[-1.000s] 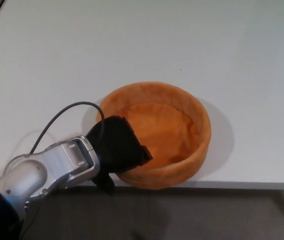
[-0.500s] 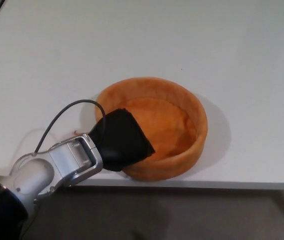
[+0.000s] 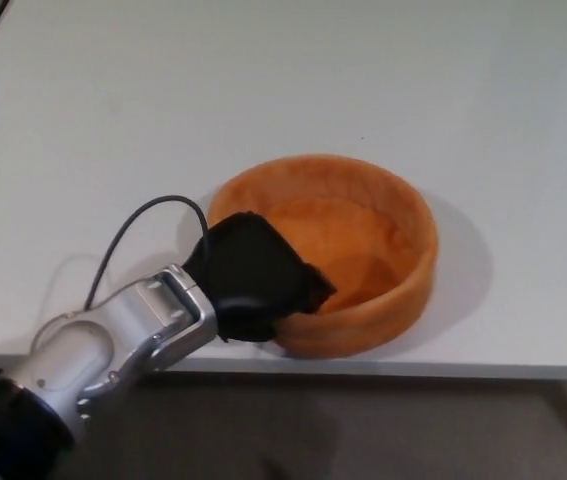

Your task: A soft plate is kept in the center of the table close to the robot and the robot uses its left hand to pick up the plate, turns it upside down and places it back on the table

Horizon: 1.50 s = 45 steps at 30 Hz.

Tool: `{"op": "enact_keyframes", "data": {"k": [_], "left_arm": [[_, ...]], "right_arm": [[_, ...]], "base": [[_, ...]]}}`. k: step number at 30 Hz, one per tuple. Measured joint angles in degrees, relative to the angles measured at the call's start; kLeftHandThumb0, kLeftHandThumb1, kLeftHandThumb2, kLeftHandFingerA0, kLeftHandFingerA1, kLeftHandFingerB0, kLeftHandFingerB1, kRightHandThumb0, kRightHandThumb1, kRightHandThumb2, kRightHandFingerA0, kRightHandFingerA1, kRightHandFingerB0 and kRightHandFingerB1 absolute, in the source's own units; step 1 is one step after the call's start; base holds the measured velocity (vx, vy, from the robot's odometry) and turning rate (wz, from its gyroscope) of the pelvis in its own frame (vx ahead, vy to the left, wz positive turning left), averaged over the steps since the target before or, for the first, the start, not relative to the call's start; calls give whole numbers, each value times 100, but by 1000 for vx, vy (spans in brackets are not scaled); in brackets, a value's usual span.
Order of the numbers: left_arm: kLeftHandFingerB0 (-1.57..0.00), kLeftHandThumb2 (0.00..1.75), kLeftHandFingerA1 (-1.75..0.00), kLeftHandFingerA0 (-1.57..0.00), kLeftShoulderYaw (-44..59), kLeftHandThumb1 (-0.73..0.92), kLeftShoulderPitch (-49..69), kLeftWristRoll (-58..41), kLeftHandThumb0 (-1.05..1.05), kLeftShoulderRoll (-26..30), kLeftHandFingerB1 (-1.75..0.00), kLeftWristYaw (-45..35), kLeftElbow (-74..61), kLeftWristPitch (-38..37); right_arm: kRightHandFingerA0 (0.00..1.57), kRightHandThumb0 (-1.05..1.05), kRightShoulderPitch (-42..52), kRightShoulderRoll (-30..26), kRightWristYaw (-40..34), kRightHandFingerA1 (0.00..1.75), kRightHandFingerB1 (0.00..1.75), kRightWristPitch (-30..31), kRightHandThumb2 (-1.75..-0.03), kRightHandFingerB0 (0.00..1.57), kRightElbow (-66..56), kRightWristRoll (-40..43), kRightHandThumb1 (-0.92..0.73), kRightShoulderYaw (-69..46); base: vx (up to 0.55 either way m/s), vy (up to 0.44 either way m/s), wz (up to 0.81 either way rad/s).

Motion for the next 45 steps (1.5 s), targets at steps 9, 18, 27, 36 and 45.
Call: {"op": "enact_keyframes", "data": {"k": [9,18,27,36,45], "left_arm": [[-72,75,-175,-91,500,49,302,-747,-26,-821,-175,-450,-183,85],[-73,73,-175,-96,1133,53,511,-1575,-17,-1640,-175,-917,-428,361],[-71,74,-175,-95,1812,55,534,-2403,-16,-2213,-175,-1190,-568,658],[-69,77,-175,-100,2470,52,532,-3219,-19,-2483,-175,-1299,-577,931],[-43,65,-175,-96,3126,72,530,-3941,-23,-2558,-175,-1323,-572,1188]], "right_arm": [[34,-76,-3,2,0,53,32,0,-70,17,-5,-3,-92,19],[34,-75,17,3,-2,53,32,4,-70,17,-55,-9,-92,31],[35,-77,13,3,-2,52,30,3,-70,16,-53,-14,-92,34],[33,-78,9,4,-2,54,32,3,-69,16,-50,-30,-92,38],[34,-74,3,4,-2,48,27,3,-69,15,-50,-53,-92,39]], "base": [[0,0,0],[0,0,0],[0,0,0],[0,0,0],[0,0,0]]}}
